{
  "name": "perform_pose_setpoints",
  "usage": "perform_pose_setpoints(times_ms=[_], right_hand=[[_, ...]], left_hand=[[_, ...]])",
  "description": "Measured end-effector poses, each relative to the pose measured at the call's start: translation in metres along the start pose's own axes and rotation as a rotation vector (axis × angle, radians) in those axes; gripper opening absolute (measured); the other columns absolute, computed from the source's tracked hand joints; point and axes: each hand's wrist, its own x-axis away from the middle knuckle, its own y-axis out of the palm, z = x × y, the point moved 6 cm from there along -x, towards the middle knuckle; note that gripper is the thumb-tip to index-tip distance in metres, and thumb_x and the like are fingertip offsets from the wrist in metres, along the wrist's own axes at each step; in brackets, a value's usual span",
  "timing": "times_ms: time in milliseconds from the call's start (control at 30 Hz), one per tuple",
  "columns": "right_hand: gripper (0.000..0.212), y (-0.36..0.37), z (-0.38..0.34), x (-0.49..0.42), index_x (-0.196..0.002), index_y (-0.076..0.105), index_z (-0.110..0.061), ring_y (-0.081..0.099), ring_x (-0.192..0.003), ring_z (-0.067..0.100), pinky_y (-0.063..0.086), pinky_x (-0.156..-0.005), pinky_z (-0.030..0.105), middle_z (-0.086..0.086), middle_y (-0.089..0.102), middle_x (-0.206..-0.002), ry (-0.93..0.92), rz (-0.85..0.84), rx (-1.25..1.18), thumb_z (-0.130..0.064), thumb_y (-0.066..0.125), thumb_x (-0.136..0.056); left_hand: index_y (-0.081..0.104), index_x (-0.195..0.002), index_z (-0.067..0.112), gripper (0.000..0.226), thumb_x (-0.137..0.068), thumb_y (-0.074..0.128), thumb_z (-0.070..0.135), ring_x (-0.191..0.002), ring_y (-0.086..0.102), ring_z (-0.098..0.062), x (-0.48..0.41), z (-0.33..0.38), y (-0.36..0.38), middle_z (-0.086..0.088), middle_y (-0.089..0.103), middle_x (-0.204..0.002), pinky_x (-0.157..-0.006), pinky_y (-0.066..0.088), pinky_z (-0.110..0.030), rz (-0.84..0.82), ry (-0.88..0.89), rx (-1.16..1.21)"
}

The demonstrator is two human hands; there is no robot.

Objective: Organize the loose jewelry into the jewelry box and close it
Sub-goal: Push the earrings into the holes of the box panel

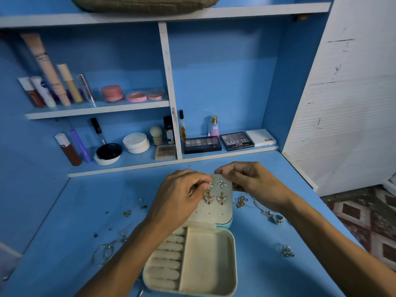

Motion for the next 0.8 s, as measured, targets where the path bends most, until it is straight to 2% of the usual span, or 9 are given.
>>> perform_pose_setpoints(times_ms=[133, 267, 400, 467, 533, 600, 700, 800], right_hand=[[0.027, 0.001, -0.003, 0.000, -0.114, 0.072, -0.008, 0.070, -0.105, 0.020, 0.056, -0.096, 0.034, 0.008, 0.075, -0.107, -0.007, -0.019, 0.019, -0.023, 0.052, -0.103], [0.028, 0.001, -0.005, 0.002, -0.113, 0.072, -0.008, 0.070, -0.105, 0.020, 0.056, -0.095, 0.035, 0.008, 0.075, -0.106, -0.007, -0.028, 0.015, -0.024, 0.052, -0.103], [0.029, 0.002, -0.009, 0.006, -0.113, 0.073, -0.008, 0.070, -0.105, 0.020, 0.056, -0.093, 0.033, 0.007, 0.075, -0.107, -0.028, -0.041, 0.017, -0.026, 0.053, -0.102], [0.028, 0.002, -0.013, 0.009, -0.112, 0.073, -0.008, 0.070, -0.106, 0.020, 0.055, -0.094, 0.035, 0.008, 0.075, -0.107, -0.052, -0.052, 0.024, -0.025, 0.053, -0.102], [0.028, 0.003, -0.019, 0.014, -0.110, 0.074, -0.009, 0.069, -0.106, 0.021, 0.055, -0.098, 0.037, 0.006, 0.075, -0.107, -0.075, -0.067, 0.050, -0.026, 0.053, -0.101], [0.028, 0.005, -0.025, 0.021, -0.107, 0.075, -0.011, 0.069, -0.106, 0.021, 0.055, -0.098, 0.039, 0.003, 0.076, -0.107, -0.100, -0.101, 0.105, -0.027, 0.053, -0.101], [0.026, 0.011, -0.030, 0.028, -0.108, 0.075, -0.011, 0.070, -0.097, 0.018, 0.055, -0.088, 0.036, 0.003, 0.076, -0.103, -0.130, -0.181, 0.168, -0.024, 0.053, -0.100], [0.023, 0.015, -0.028, 0.032, -0.106, 0.074, -0.010, 0.072, -0.089, 0.028, 0.056, -0.086, 0.034, 0.009, 0.075, -0.102, -0.124, -0.237, 0.116, -0.021, 0.055, -0.100]], left_hand=[[0.076, -0.104, 0.028, 0.014, -0.092, 0.070, 0.024, -0.081, 0.058, 0.000, -0.001, 0.001, 0.000, 0.019, 0.069, -0.090, -0.072, 0.047, -0.023, 0.008, 0.012, -0.032], [0.072, -0.100, 0.025, 0.014, -0.087, 0.073, 0.028, -0.084, 0.056, -0.008, 0.001, 0.005, -0.002, 0.015, 0.065, -0.089, -0.078, 0.049, -0.038, 0.109, 0.054, -0.156], [0.068, -0.111, 0.021, 0.031, -0.085, 0.069, 0.038, -0.097, 0.052, -0.019, 0.004, 0.008, -0.008, 0.004, 0.057, -0.104, -0.081, 0.042, -0.037, 0.224, 0.099, -0.317], [0.067, -0.121, 0.020, 0.041, -0.088, 0.062, 0.043, -0.105, 0.050, -0.021, 0.008, 0.011, -0.009, 0.002, 0.058, -0.114, -0.084, 0.038, -0.038, 0.224, 0.142, -0.367], [0.067, -0.123, 0.019, 0.041, -0.092, 0.058, 0.044, -0.108, 0.054, -0.021, 0.015, 0.014, -0.011, 0.003, 0.060, -0.116, -0.088, 0.036, -0.040, 0.222, 0.198, -0.376], [0.068, -0.118, 0.020, 0.033, -0.094, 0.061, 0.042, -0.102, 0.058, -0.022, 0.026, 0.019, -0.015, 0.005, 0.064, -0.108, -0.087, 0.037, -0.041, 0.253, 0.274, -0.399], [0.066, -0.110, 0.022, 0.022, -0.095, 0.067, 0.038, -0.090, 0.060, -0.022, 0.048, 0.030, -0.023, 0.005, 0.067, -0.097, -0.081, 0.040, -0.042, 0.323, 0.414, -0.443], [0.063, -0.106, 0.022, 0.022, -0.092, 0.074, 0.035, -0.080, 0.061, -0.023, 0.069, 0.036, -0.026, 0.003, 0.069, -0.092, -0.072, 0.042, -0.040, 0.365, 0.509, -0.463]])
